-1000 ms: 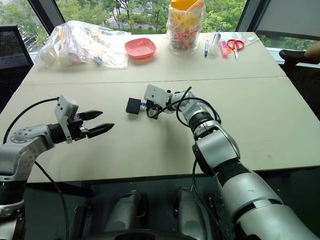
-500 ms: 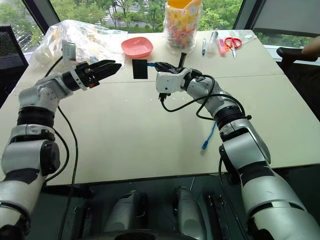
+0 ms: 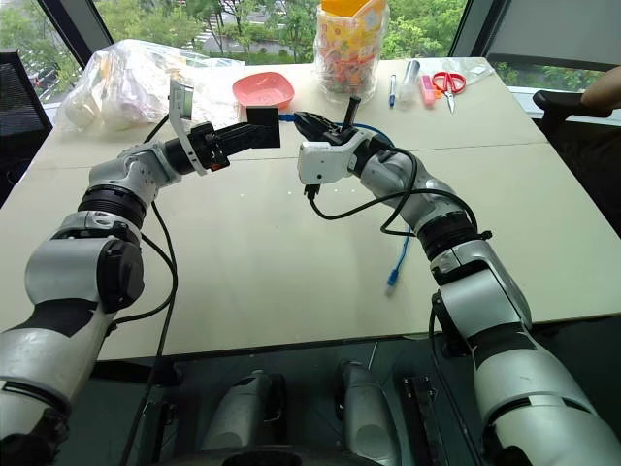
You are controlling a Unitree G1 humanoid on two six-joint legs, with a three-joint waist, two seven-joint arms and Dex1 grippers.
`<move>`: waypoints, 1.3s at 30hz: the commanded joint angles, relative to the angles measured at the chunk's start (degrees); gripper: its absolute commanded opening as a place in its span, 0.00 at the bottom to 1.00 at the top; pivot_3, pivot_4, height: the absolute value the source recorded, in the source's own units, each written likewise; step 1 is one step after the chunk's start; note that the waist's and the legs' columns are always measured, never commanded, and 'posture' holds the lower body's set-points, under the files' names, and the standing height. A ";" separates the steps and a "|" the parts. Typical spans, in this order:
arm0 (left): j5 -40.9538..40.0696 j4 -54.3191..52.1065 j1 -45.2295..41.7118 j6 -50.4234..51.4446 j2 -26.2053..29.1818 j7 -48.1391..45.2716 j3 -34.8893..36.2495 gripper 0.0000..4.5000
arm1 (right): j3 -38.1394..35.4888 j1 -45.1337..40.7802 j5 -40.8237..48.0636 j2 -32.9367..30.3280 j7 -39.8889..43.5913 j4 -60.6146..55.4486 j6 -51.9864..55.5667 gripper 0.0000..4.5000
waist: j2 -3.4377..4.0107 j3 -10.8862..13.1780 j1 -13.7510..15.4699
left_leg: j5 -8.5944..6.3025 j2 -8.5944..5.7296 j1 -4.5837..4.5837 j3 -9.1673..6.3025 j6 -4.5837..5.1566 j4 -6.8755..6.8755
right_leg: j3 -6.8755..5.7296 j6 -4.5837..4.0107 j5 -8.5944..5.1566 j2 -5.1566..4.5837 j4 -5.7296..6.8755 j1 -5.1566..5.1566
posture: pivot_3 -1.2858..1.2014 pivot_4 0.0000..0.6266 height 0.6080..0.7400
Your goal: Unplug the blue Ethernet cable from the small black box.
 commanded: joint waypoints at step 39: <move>-11.95 -23.52 12.07 27.55 -5.97 -8.57 5.75 0.11 | -35.24 25.17 92.00 24.67 10.28 -50.06 76.45 0.93 | 0.01 -0.01 1.63 | -0.02 0.23 0.15 -0.35 0.01 0.11 | -0.02 -0.07 0.04 -0.02 0.04 0.16 | 0.52 0.24 1.00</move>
